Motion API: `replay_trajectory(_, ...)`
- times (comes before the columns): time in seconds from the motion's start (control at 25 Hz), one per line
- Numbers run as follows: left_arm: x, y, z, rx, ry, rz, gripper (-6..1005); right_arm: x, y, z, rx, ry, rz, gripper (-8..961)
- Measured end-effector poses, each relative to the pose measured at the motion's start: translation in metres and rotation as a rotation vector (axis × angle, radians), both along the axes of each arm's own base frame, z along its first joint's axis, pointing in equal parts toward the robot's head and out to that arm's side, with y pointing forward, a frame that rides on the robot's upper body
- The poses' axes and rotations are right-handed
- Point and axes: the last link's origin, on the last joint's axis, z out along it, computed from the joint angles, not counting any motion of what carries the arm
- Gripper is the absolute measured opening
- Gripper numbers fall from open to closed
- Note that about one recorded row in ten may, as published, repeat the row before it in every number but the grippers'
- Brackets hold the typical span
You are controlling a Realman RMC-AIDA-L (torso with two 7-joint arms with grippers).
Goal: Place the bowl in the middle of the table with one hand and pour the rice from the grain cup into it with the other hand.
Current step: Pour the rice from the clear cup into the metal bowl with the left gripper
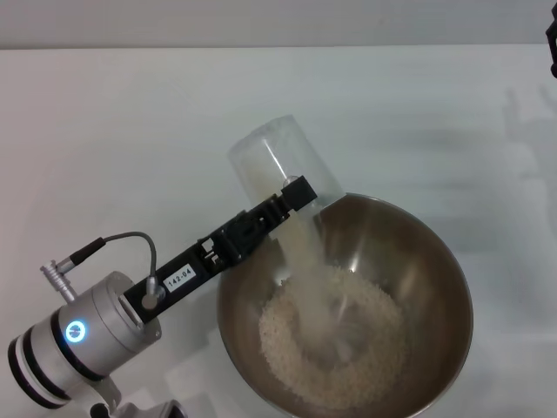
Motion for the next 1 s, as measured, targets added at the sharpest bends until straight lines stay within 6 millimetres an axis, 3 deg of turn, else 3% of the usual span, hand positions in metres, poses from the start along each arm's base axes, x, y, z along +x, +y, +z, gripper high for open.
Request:
replay_trajectory(0.28,-0.003,0.0,0.001,0.073,0.051,-0.038,79,0.001,-0.001,0.0,0.0,0.0,-0.005,502)
replay_trajectory(0.72,-0.005,-0.001,0.001,0.05,0.042,-0.019,94,0.003,-0.002,0.0,-0.001,0.0,-0.01,502)
replay_trajectory(0.88,-0.007,0.0,0.006,-0.066,-0.061,0.072,99,0.003,-0.002,0.0,-0.002,0.0,-0.012,502)
replay_trajectory(1.0,-0.01,0.004,0.013,-0.262,-0.237,0.222,103,0.003,-0.001,-0.001,-0.01,0.0,-0.018,502)
